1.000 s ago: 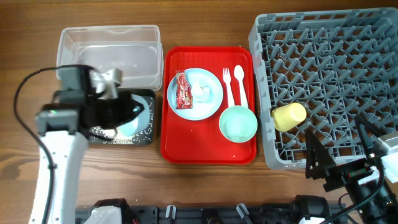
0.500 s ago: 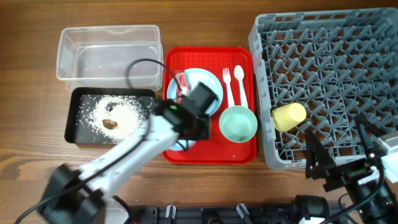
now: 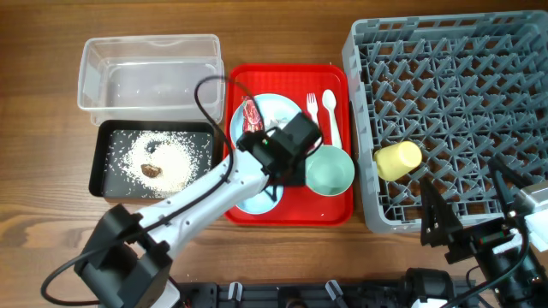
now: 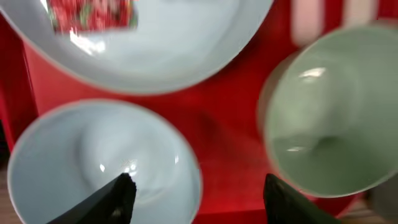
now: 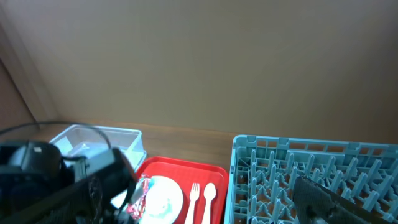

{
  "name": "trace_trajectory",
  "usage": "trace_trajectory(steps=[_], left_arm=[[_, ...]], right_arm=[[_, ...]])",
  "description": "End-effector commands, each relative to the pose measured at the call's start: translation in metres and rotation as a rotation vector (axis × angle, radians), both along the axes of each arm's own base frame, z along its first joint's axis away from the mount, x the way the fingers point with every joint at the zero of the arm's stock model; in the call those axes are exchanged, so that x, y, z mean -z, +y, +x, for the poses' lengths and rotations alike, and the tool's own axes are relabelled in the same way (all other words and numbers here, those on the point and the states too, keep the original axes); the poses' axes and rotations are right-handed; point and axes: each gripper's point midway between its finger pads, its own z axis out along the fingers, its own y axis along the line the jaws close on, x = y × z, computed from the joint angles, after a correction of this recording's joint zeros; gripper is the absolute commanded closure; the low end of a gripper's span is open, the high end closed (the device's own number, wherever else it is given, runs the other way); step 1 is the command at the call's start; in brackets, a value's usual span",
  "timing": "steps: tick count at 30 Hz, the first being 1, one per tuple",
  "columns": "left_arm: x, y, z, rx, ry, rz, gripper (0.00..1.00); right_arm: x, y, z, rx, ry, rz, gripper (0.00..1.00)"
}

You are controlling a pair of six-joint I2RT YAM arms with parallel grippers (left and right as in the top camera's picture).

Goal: Sort waste into correct bins and load items into the dishwasher rack
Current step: 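Set the empty blue bowl back on the red tray, then grasp the white tissue on the plate and drop it in the clear bin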

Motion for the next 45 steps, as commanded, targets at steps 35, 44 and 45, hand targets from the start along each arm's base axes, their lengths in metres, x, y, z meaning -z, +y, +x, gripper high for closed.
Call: trace_trajectory(steps=[35, 44, 45], left_arm=[[-0.111, 0.057, 0.169, -0.071, -0.447, -0.025, 0.96], [-0.110, 0.178, 0.220, -0.333, -0.532, 0.148, 0.91], [-0.109, 0.192, 0.227, -0.375, -0.541, 0.146, 0.86]], right_arm=[[0.065, 0.000, -0.013, 0.003, 0.289, 0.020, 0.00], [0.092, 0.002, -0.027, 0.002, 0.415, 0.033, 0.00], [0.092, 0.002, -0.027, 0.002, 0.416, 0.033, 0.00]])
